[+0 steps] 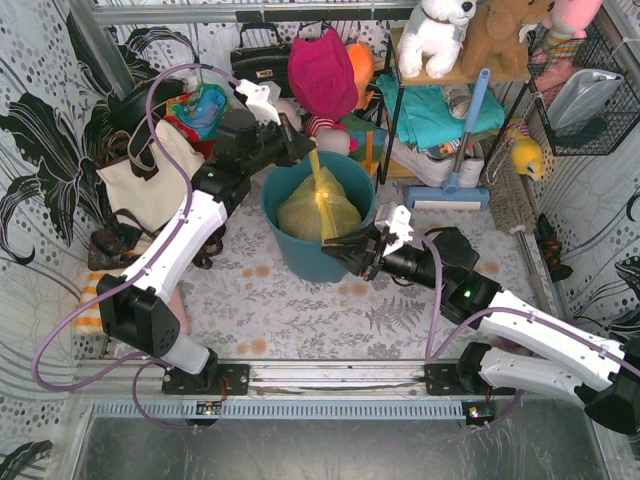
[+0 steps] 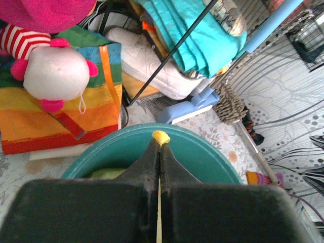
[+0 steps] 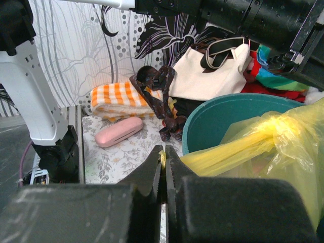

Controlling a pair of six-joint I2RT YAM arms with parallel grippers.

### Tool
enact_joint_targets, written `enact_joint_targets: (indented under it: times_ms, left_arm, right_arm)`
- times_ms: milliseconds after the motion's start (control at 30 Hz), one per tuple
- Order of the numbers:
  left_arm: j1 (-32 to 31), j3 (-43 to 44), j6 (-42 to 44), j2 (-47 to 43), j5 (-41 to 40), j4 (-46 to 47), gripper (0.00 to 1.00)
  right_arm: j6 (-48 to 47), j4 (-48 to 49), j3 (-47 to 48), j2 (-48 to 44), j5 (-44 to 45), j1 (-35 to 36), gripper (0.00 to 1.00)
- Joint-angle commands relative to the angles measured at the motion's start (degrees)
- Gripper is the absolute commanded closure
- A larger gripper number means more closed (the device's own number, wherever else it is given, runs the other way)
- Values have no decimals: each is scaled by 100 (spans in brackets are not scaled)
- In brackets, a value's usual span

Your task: Tie the trash bag

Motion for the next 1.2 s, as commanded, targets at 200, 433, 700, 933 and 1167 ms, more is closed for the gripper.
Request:
enact_joint_targets:
  times_ms: [200,433,700,933,1167]
  left_arm:
    - [58,-261,-369,-397,690,759,100]
    - [59,-281,-404,-388,807,827,100]
    - [59,-299,-485,-292,939,937,100]
    - [58,-307,-580,-221,1025,1034,100]
    - [59,-350,-629,-212,1080,1102,100]
  right_arm:
    - [2144,-2007,1717,115,1549,48,33]
    - [3033,-4006,2794,784,1712,48,38]
    - [3603,-4591,2805,824,1614,49,42]
    - [3769,-4871,2845,965,1415,47,53]
    - [3890,-4507,2691,1186,962,48,54]
